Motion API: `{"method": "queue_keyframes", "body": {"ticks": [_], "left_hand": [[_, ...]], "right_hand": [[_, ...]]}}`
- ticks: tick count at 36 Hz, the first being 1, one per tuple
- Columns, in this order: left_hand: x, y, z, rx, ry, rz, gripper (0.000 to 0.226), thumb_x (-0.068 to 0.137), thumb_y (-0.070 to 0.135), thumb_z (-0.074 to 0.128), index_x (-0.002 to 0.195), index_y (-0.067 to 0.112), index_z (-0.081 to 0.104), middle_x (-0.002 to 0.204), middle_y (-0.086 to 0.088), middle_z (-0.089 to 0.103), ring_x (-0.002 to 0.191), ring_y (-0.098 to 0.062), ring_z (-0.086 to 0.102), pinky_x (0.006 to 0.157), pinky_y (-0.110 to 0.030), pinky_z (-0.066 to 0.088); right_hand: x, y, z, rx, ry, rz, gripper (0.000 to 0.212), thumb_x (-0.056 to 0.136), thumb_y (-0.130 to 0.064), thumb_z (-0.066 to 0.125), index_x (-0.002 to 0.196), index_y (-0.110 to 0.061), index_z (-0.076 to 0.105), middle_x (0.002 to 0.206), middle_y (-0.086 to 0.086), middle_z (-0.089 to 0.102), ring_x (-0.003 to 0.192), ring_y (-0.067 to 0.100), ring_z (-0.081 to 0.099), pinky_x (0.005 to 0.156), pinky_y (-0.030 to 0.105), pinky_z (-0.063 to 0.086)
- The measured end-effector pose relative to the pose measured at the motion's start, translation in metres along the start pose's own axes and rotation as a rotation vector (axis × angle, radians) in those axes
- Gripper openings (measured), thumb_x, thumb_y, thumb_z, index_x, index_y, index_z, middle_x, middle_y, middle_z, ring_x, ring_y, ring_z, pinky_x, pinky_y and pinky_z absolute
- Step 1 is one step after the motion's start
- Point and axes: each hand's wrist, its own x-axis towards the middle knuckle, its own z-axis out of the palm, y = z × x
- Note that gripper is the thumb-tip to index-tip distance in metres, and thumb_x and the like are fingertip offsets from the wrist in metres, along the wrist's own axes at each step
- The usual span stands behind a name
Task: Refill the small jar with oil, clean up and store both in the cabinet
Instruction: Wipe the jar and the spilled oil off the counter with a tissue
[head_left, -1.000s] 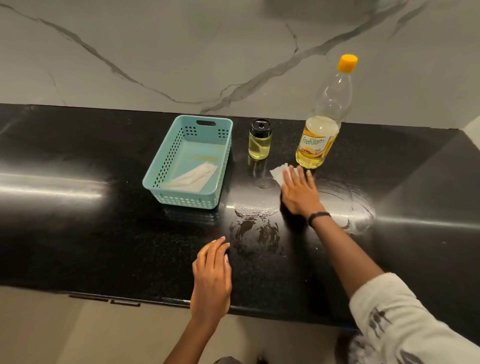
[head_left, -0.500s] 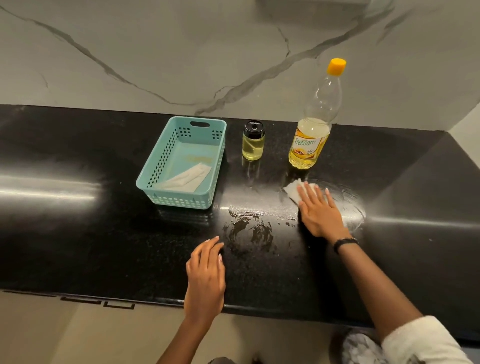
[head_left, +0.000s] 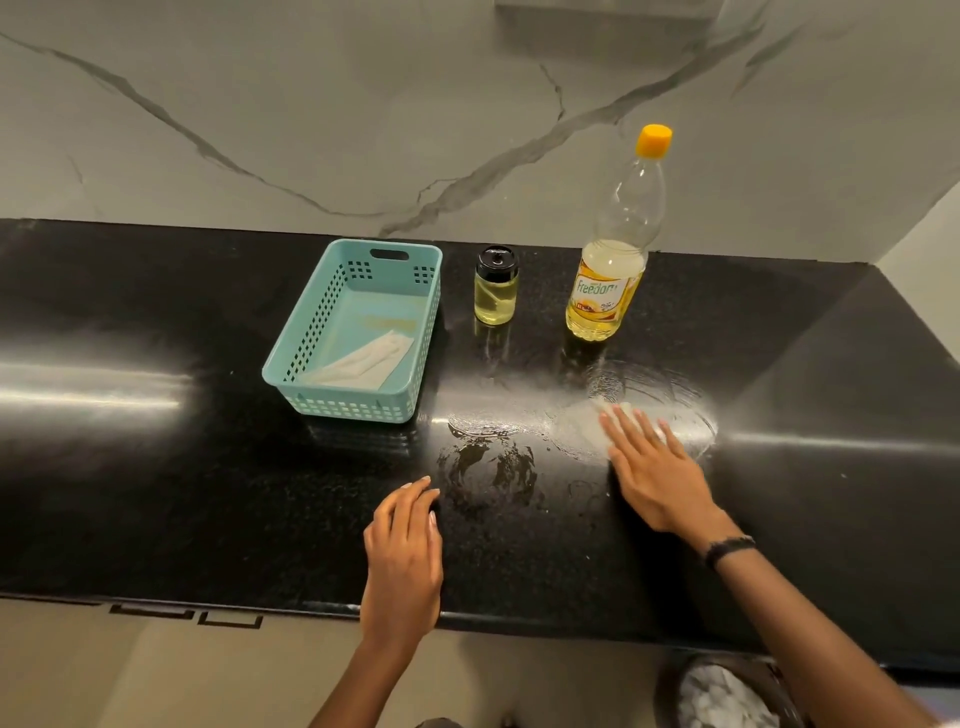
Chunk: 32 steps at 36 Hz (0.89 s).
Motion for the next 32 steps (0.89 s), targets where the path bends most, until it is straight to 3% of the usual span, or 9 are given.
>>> {"method": "queue_keyframes", "body": {"ticks": [5,9,12,16,20,23,25,28,32], "left_hand": [[0.001,0.001,0.000,-0.018,0.011,-0.017,0.036,0.096,0.019,0.035,0.120,0.009,0.060,0.129,-0.005,0.056,0.119,-0.021,0.048,0.084,-0.042,0.052],[0.000,0.002,-0.001,-0.019,0.018,-0.012,0.037,0.096,0.019,0.034,0.120,0.009,0.060,0.129,-0.004,0.057,0.118,-0.021,0.048,0.084,-0.040,0.052],[0.000,0.001,-0.001,-0.001,0.012,-0.005,0.038,0.096,0.019,0.033,0.120,0.008,0.060,0.129,-0.005,0.056,0.118,-0.022,0.049,0.084,-0.040,0.052],[0.000,-0.001,0.000,0.037,0.000,0.018,0.039,0.096,0.018,0.031,0.121,0.007,0.059,0.130,-0.007,0.055,0.118,-0.024,0.048,0.085,-0.040,0.052],[-0.001,-0.001,0.000,0.056,-0.016,0.024,0.039,0.095,0.017,0.031,0.122,0.007,0.058,0.131,-0.008,0.054,0.119,-0.025,0.048,0.085,-0.040,0.051],[0.000,0.000,0.000,0.036,-0.012,0.011,0.039,0.096,0.018,0.031,0.122,0.007,0.058,0.131,-0.007,0.055,0.118,-0.025,0.049,0.085,-0.042,0.052],[0.000,0.000,0.000,0.038,-0.012,0.008,0.039,0.096,0.019,0.031,0.122,0.007,0.058,0.131,-0.007,0.055,0.119,-0.025,0.049,0.085,-0.042,0.052],[0.000,0.000,-0.001,0.054,-0.021,0.019,0.039,0.096,0.018,0.031,0.122,0.007,0.059,0.131,-0.007,0.055,0.118,-0.024,0.048,0.084,-0.040,0.051],[0.000,0.001,-0.002,0.043,-0.023,0.016,0.040,0.096,0.018,0.029,0.121,0.007,0.059,0.130,-0.007,0.055,0.118,-0.023,0.048,0.085,-0.038,0.050]], "right_hand": [[0.032,0.012,-0.009,-0.015,-0.020,0.251,0.055,0.102,-0.033,0.007,0.151,-0.016,-0.009,0.160,0.003,-0.011,0.146,0.019,-0.013,0.110,0.038,-0.021],[0.063,-0.014,-0.013,0.060,0.010,0.271,0.057,0.102,-0.029,0.018,0.152,-0.011,-0.002,0.160,0.012,-0.004,0.147,0.030,-0.006,0.114,0.043,-0.015],[0.062,-0.035,-0.011,0.053,0.019,0.159,0.057,0.100,-0.031,0.012,0.152,-0.015,-0.007,0.160,0.009,-0.009,0.147,0.030,-0.008,0.114,0.043,-0.015],[0.024,-0.042,0.003,0.040,0.031,0.007,0.068,0.086,-0.042,-0.016,0.151,-0.023,-0.010,0.159,-0.002,-0.014,0.146,0.019,-0.015,0.112,0.036,-0.026],[-0.029,-0.017,0.011,0.022,0.022,-0.040,0.064,0.088,-0.043,-0.011,0.150,-0.025,-0.009,0.157,-0.007,-0.015,0.145,0.016,-0.017,0.115,0.037,-0.018],[-0.043,0.010,0.009,-0.001,0.035,0.070,0.067,0.086,-0.043,-0.012,0.150,-0.024,-0.004,0.159,-0.006,-0.005,0.146,0.015,-0.009,0.114,0.034,-0.021],[-0.034,0.020,0.005,-0.007,0.022,0.179,0.068,0.086,-0.044,-0.012,0.151,-0.023,-0.007,0.159,-0.005,-0.008,0.146,0.014,-0.008,0.109,0.031,-0.028],[-0.008,0.014,-0.001,0.033,-0.004,0.295,0.056,0.100,-0.035,0.008,0.152,-0.019,-0.005,0.160,0.000,-0.009,0.147,0.019,-0.007,0.114,0.038,-0.016],[0.017,-0.017,-0.005,0.106,-0.008,0.250,0.056,0.102,-0.032,0.013,0.152,-0.018,-0.008,0.160,0.002,-0.011,0.147,0.024,-0.011,0.115,0.039,-0.013]]}}
